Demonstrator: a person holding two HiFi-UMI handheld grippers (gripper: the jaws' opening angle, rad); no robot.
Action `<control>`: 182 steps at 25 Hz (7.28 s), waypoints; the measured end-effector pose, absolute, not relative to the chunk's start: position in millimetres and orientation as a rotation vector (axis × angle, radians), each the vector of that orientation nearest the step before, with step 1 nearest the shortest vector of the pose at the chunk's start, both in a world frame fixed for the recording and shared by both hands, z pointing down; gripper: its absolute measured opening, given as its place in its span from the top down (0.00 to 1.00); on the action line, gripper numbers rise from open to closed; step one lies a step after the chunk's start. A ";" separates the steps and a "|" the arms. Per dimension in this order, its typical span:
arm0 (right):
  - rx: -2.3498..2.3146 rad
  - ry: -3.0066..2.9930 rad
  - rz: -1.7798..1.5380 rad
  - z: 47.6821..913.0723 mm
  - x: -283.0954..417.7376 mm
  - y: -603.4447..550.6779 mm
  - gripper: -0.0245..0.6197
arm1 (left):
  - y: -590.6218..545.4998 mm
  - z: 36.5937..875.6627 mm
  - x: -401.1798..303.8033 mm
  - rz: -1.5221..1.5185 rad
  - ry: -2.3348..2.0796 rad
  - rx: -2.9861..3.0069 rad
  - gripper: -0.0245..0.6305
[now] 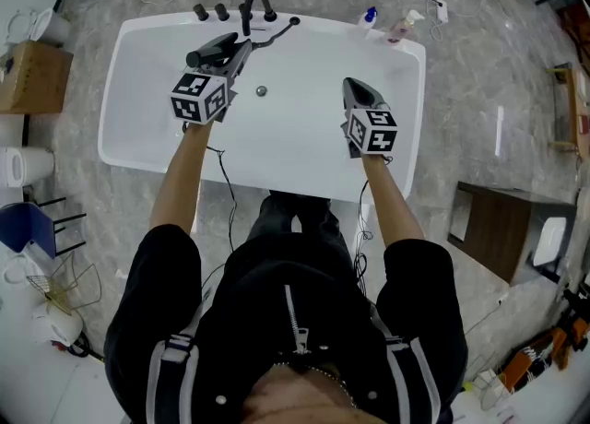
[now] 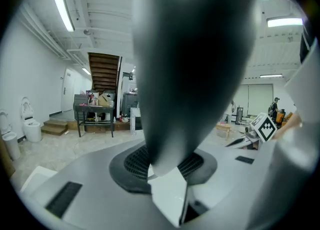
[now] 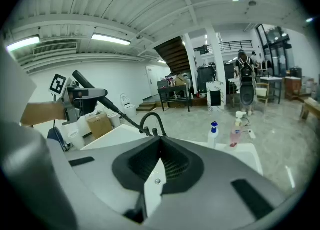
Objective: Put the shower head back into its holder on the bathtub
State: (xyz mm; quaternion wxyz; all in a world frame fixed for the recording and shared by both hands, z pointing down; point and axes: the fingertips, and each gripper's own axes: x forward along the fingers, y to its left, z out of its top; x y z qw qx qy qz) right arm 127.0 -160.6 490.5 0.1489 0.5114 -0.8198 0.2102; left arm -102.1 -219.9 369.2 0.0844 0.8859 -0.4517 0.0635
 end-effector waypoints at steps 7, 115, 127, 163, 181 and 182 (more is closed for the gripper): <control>1.495 -2.362 0.630 488.7 137.4 -152.7 0.95 | -245.8 354.3 -78.5 0.204 -1.308 2.706 0.75; 1.482 -2.102 0.890 732.7 143.9 -81.1 0.95 | -521.7 744.1 8.0 0.689 -1.292 2.488 0.75; 1.496 -2.061 0.936 747.9 148.6 -68.6 0.95 | -535.7 764.7 12.1 0.712 -1.293 2.465 0.75; 1.549 -2.027 1.053 756.6 157.5 -54.2 0.95 | -532.1 736.2 -4.2 0.546 -1.527 2.364 0.73; 1.574 -2.022 1.069 752.1 157.1 -55.3 0.95 | -534.5 735.3 3.5 0.588 -1.341 2.563 0.65; 1.580 -2.022 1.067 750.3 158.1 -54.7 0.95 | -533.6 733.7 2.3 0.580 -1.363 2.551 0.61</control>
